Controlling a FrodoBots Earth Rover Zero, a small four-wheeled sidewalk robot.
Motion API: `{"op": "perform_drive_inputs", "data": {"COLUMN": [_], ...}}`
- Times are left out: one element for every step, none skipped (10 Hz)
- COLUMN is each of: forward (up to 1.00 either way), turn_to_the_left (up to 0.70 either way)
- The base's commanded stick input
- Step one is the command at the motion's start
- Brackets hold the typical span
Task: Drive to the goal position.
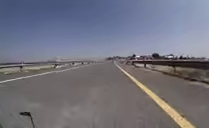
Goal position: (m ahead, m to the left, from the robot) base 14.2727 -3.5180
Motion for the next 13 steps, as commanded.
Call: {"op": "perform_drive_inputs", "data": {"forward": [1.0,1.0,1.0,1.0,1.0,1.0,1.0,1.0,1.0,1.0,1.0,1.0,1.0], "turn_to_the_left": [0.0,0.0,0.0,0.0,0.0,0.0,0.0,0.0,0.0,0.0,0.0,0.0,0.0]}}
